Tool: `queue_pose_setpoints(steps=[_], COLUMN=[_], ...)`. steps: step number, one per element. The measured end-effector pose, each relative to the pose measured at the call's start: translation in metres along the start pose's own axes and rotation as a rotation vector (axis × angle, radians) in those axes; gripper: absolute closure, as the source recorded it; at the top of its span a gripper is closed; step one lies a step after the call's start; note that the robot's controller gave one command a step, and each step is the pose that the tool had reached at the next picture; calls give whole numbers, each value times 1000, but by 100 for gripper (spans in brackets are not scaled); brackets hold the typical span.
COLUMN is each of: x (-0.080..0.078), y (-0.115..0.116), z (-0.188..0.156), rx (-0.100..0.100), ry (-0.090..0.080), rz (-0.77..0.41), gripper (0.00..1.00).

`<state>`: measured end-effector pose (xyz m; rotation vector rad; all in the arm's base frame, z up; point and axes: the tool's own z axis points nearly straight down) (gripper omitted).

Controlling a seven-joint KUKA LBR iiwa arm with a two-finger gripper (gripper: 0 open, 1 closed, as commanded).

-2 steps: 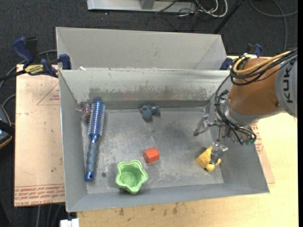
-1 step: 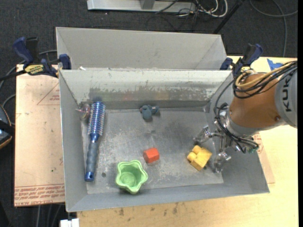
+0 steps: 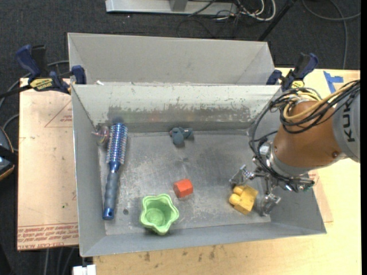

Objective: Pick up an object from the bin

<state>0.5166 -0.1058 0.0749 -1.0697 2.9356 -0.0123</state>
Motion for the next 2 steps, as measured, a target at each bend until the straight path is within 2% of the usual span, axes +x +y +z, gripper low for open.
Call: queue_pose_setpoints(steps=[1, 2], x=[-1, -12], y=[1, 9], z=[-1, -169], rx=[-2, -6], ry=[0, 5], rz=[-3, -127], gripper=[100, 100])
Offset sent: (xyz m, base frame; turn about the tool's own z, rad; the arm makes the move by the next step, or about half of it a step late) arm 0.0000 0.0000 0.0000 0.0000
